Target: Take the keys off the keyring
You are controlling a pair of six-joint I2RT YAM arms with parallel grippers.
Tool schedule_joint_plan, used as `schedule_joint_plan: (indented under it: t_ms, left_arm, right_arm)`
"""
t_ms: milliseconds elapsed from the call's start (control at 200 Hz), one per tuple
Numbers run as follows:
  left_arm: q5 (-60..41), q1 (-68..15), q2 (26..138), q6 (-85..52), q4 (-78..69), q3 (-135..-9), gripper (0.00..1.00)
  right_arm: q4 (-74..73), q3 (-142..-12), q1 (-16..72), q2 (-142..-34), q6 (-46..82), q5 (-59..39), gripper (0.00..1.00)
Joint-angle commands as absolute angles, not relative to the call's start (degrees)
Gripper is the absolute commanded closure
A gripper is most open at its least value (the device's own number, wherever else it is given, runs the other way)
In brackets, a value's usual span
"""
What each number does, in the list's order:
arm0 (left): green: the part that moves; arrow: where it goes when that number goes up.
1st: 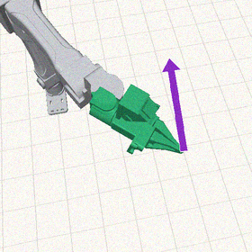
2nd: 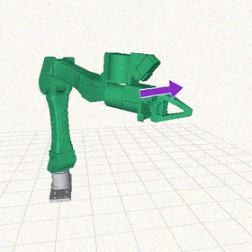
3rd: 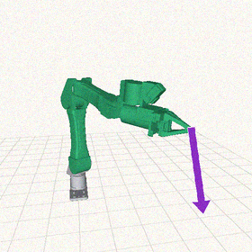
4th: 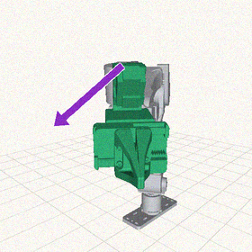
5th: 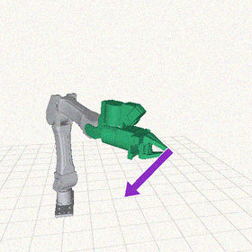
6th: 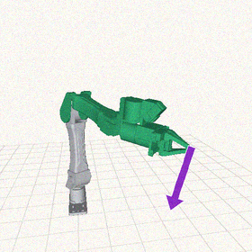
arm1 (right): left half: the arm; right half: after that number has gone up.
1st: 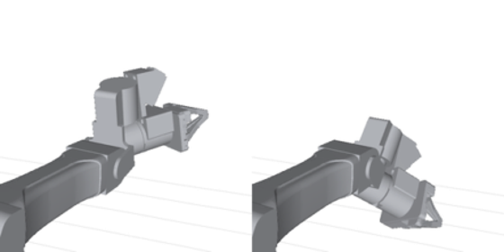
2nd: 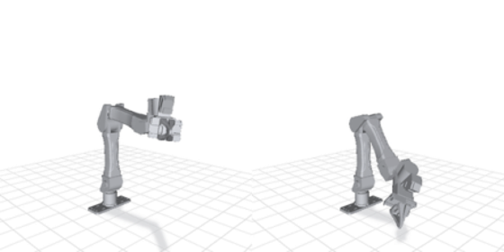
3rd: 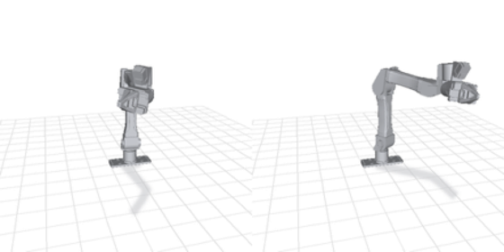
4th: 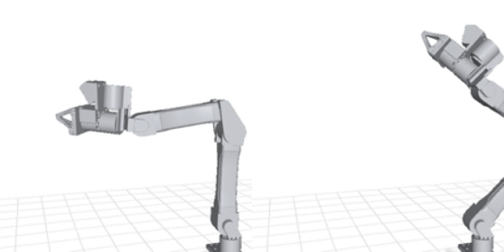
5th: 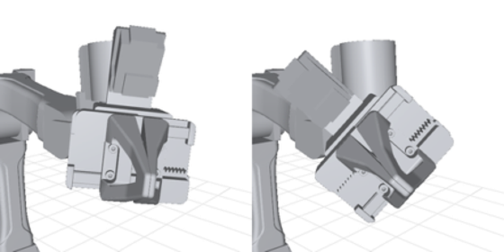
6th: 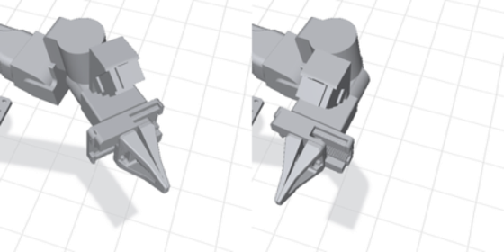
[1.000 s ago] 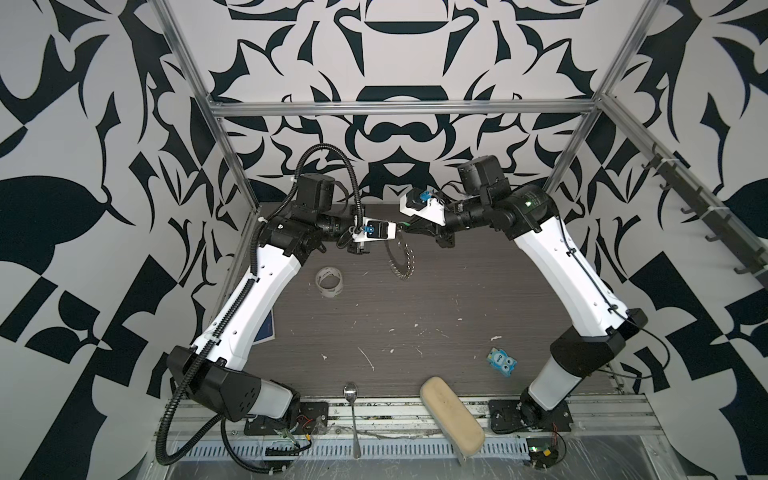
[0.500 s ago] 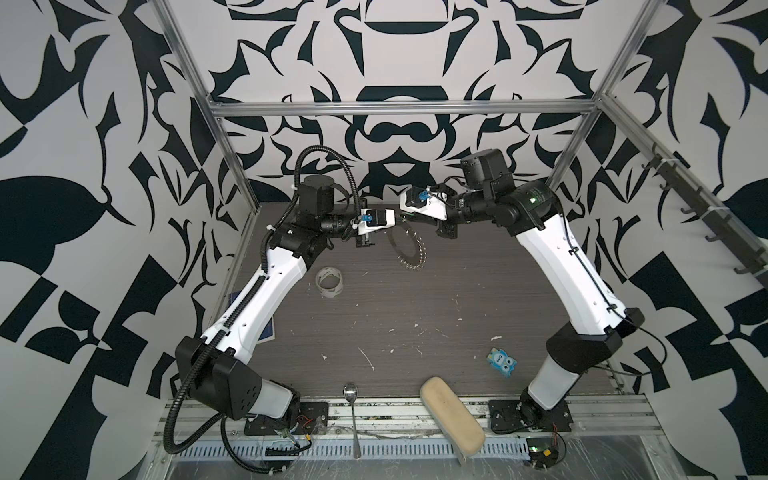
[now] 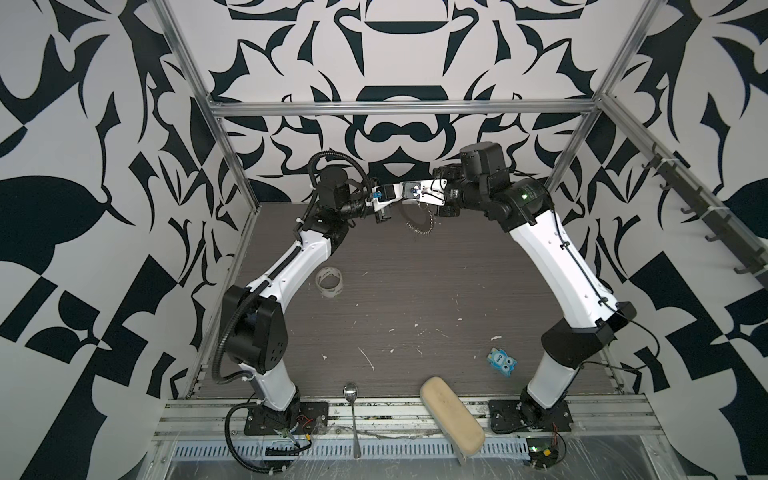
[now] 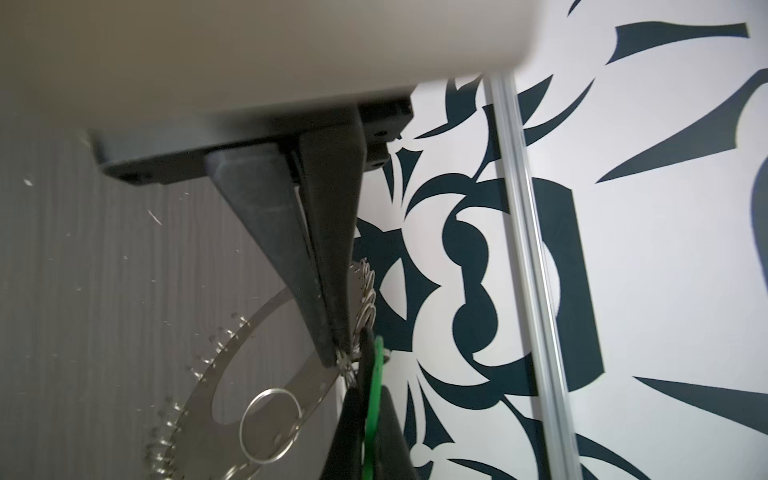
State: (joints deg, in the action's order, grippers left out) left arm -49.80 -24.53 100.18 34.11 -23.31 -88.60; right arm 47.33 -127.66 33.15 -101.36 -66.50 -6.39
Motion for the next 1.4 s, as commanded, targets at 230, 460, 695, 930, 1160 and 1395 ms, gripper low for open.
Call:
schedule_joint_plan:
  t_ms: [230, 460, 695, 930, 1160, 1395]
  left_arm:
    - [-53.5, -26.3, 105.8, 23.4, -34.6, -103.0, 1.00]
    - [-53.2, -26.5, 107.5, 23.5, -35.9, -105.7, 1.00]
    - [-52.4, -27.3, 108.4, 23.6, -36.9, -107.0, 1.00]
    - [-52.7, -27.1, 108.5, 21.6, -37.2, -107.5, 1.00]
    - [-53.0, -26.5, 107.5, 20.8, -36.9, -106.8, 1.00]
    - [-52.8, -26.0, 106.9, 19.7, -36.6, -106.3, 1.00]
  right_arm:
    - [31.0, -126.5, 33.5, -101.1, -76.0, -11.8, 1.00]
    - [24.2, -123.1, 33.5, -100.1, -81.5, -9.1, 0.98]
    - [17.5, -119.0, 33.5, -98.7, -85.6, -6.8, 0.96]
    - [14.4, -115.7, 33.5, -97.3, -86.3, -6.5, 0.89]
    - [11.7, -113.0, 33.5, -96.0, -86.0, -6.1, 0.76]
    - [7.2, -110.7, 33.5, -94.2, -85.4, -4.8, 0.61]
